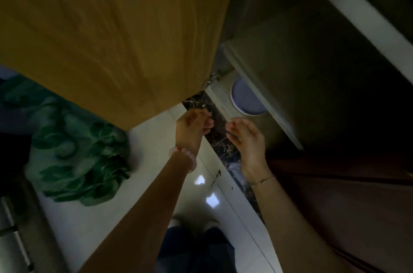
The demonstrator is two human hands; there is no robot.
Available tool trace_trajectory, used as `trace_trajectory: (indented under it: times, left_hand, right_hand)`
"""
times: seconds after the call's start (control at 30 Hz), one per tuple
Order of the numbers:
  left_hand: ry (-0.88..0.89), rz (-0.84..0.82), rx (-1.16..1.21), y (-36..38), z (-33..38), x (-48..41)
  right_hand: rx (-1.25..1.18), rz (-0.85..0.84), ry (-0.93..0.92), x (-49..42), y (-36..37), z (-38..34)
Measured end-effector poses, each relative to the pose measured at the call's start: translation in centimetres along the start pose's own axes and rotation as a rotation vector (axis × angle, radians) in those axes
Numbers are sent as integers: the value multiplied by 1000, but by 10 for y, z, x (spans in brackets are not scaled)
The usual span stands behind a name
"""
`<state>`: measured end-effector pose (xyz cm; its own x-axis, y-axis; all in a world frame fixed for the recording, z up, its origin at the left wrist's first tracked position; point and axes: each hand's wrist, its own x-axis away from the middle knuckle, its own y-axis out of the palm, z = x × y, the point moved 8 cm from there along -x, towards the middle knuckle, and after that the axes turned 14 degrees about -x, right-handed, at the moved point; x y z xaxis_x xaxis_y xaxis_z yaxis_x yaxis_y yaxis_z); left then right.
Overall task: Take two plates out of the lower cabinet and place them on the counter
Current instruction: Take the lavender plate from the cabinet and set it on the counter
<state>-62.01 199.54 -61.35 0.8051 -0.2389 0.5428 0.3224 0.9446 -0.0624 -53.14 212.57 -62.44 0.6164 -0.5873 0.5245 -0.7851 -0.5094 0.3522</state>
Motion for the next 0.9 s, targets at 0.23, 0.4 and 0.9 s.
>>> trace_trajectory:
  times: [0.23,0.4,0.9]
  left_hand:
    - [-34,-128,-53,63,-76,-96]
    - [-11,-198,-161,107,-113,-155]
    - [147,-190,-315,175,-152,-274]
  right_hand:
    - [-79,166,2,-98,-70,62]
    - [-86,239,-23,-155,-104,85]
    - [-104,409,-186,-270,-172,107]
